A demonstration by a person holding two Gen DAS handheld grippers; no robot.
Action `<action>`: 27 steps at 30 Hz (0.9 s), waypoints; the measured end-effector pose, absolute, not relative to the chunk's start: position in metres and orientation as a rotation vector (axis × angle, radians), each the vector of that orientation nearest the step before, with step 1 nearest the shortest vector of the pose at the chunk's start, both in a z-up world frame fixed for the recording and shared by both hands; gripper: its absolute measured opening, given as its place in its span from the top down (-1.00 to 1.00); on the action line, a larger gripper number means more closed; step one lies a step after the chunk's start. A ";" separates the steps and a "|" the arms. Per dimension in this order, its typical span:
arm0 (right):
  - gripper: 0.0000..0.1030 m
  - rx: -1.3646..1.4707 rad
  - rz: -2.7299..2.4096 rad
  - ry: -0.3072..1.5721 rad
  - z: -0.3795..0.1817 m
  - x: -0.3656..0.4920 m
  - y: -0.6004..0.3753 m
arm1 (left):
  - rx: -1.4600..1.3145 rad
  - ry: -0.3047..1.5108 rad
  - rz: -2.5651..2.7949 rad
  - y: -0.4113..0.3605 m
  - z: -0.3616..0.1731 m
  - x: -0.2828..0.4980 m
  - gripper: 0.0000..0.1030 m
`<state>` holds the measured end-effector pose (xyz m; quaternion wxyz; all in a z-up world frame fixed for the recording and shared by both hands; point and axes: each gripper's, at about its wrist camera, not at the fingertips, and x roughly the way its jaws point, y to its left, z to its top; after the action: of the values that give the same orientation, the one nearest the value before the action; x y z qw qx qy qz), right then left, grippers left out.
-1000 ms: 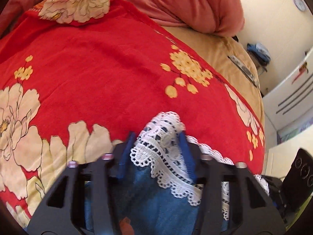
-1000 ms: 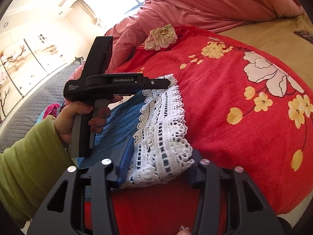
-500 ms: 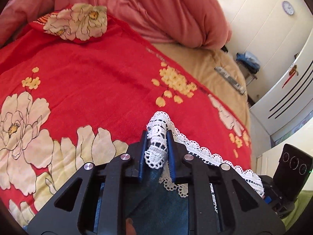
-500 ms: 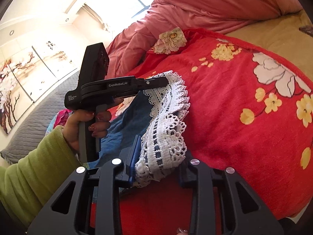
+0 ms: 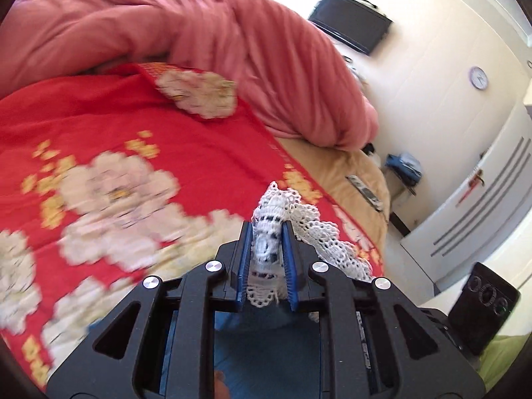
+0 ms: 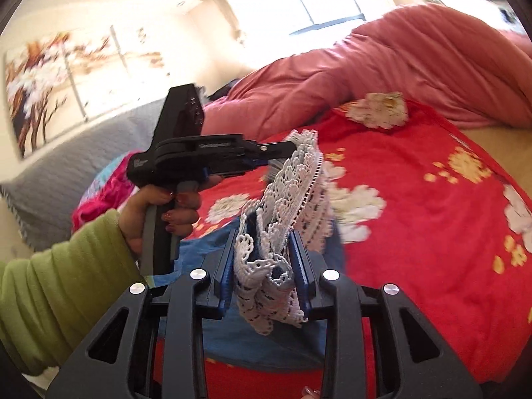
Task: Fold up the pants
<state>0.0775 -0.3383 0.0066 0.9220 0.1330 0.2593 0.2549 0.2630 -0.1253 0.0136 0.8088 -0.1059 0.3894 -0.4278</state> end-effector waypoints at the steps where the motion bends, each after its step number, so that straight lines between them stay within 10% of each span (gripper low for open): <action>1: 0.45 0.230 0.531 0.542 0.006 0.079 -0.323 | -0.237 0.840 -0.900 -0.116 0.010 0.264 0.78; 12: 0.72 0.081 0.572 0.677 -0.020 0.082 -0.254 | -0.372 0.882 -0.757 -0.047 -0.010 0.261 0.76; 16: 0.08 0.054 0.539 0.686 -0.025 0.071 -0.266 | -0.351 0.938 -0.693 -0.040 -0.010 0.251 0.30; 27: -0.12 -0.257 0.494 0.663 -0.036 0.046 -0.229 | -0.409 1.082 -0.695 -0.066 -0.035 0.245 -0.13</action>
<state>0.0464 -0.2286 -0.0363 0.9078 -0.1247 0.3210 0.2394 0.2446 -0.0664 -0.0353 0.7811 -0.1891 0.5007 -0.3216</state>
